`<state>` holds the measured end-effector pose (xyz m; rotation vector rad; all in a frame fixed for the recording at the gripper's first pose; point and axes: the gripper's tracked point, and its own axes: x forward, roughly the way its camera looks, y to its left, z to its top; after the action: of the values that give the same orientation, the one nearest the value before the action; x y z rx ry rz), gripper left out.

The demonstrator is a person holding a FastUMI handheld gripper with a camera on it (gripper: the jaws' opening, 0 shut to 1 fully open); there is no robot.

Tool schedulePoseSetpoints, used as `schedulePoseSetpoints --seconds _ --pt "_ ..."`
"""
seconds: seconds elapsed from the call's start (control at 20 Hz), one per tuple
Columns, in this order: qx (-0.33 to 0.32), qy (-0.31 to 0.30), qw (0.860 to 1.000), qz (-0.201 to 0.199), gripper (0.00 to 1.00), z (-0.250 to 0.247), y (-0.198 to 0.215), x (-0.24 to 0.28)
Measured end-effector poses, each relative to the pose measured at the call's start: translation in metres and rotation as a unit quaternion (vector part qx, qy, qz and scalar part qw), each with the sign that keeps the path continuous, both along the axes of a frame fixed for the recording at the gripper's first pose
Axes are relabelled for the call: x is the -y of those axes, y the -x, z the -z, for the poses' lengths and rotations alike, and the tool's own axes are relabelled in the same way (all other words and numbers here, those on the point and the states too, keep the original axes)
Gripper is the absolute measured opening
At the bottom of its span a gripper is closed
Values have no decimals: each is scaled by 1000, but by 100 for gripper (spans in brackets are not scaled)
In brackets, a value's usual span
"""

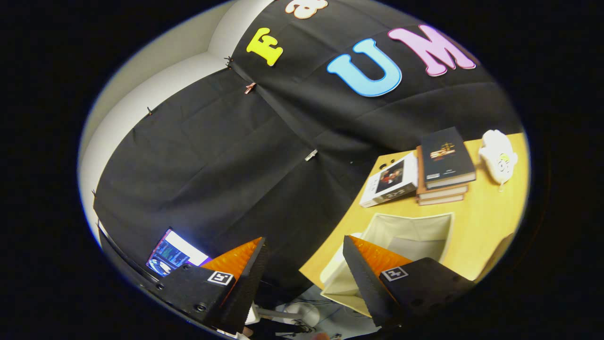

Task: Open the storage box then place both shoes into the box .Put the left shoe in first, then the right shoe, with the right side of both shoes facing outward in a uniform manner.

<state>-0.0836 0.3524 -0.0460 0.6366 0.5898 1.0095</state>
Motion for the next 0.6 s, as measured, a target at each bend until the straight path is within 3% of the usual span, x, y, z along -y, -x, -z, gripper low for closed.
schedulePoseSetpoints --seconds 0.35,0.6 --pt "3 118 985 127 98 77 -16 122" --pt "-47 215 957 188 98 169 -13 207"
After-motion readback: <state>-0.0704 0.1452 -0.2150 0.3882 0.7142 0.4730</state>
